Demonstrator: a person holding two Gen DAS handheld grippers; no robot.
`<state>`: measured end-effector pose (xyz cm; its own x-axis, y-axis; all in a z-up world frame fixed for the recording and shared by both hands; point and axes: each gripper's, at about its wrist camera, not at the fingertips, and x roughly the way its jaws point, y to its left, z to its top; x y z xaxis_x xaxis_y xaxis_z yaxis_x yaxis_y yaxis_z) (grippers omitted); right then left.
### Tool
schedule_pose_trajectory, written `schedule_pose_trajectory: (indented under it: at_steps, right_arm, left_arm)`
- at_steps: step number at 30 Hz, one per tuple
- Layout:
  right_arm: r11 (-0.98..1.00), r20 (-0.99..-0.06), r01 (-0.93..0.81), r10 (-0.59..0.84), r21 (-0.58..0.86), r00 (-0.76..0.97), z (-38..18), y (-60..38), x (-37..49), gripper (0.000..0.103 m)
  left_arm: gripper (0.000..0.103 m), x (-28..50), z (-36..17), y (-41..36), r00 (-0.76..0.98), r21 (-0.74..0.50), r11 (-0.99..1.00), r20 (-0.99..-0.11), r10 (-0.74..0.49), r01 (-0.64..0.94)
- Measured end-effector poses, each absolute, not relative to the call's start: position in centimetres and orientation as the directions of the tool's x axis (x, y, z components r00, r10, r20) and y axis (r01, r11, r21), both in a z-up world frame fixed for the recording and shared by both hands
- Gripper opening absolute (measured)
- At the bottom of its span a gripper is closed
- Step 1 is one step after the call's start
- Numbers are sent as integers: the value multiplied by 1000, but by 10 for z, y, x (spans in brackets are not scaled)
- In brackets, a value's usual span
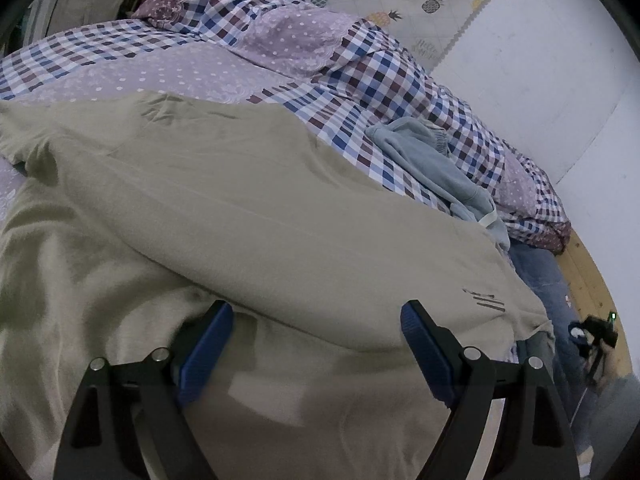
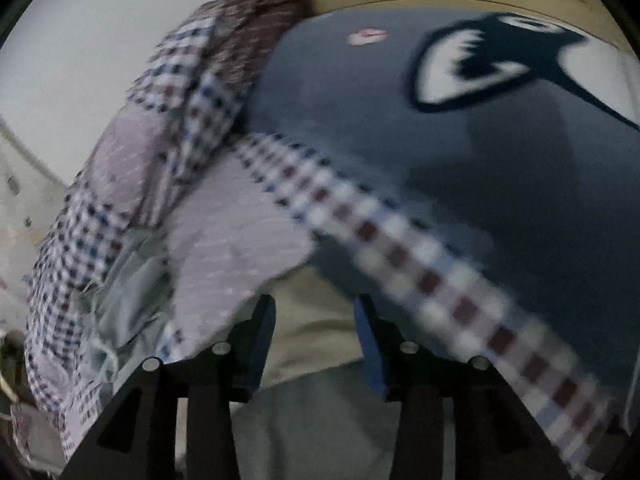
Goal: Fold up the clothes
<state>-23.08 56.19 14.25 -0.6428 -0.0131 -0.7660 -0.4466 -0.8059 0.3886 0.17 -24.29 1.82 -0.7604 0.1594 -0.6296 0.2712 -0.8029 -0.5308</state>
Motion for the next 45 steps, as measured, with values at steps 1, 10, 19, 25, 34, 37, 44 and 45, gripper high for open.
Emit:
schedule_pose_trajectory:
  at_steps: [1,10,19,25,34,37,44,45]
  right_arm:
    - [-820,-771,-434,-15,373,-636,142,552,-240,45]
    - [-834,-832,-476,37,279,-553,113,533,-284,45]
    - [-862,-797,-440,72,253,-600,119,519,-281,1]
    - [-869,-745,-404,63,287,-664,144,517,-229,1]
    - [-835,-788,-439,10,332,-615,128,507,-258,39]
    - [-851,-808,-438,29,289,-589,120,496,-276,43]
    - [-857,-844,-475,98,197,-527,100,492,-295,26]
    - [-858,-844,-477,103,193,-527,98,492,-293,0]
  left_arm:
    - [88,1,18,-242,-760,-528,-805,-631,157,272]
    - [88,-1,18,-241,-756,-520,-809,-636,154,273]
    - [88,-1,18,-244,-757,-530,-804,-633,162,271]
    - [88,3,20,-247,-767,-568,-781,-612,191,259]
    - [88,1,21,-241,-770,-563,-787,-609,189,253]
    - [88,-2,19,-238,-763,-542,-801,-622,178,254]
    - [88,-3,19,-237,-763,-543,-801,-621,181,252]
    - [88,-3,19,-237,-763,-544,-800,-621,182,252]
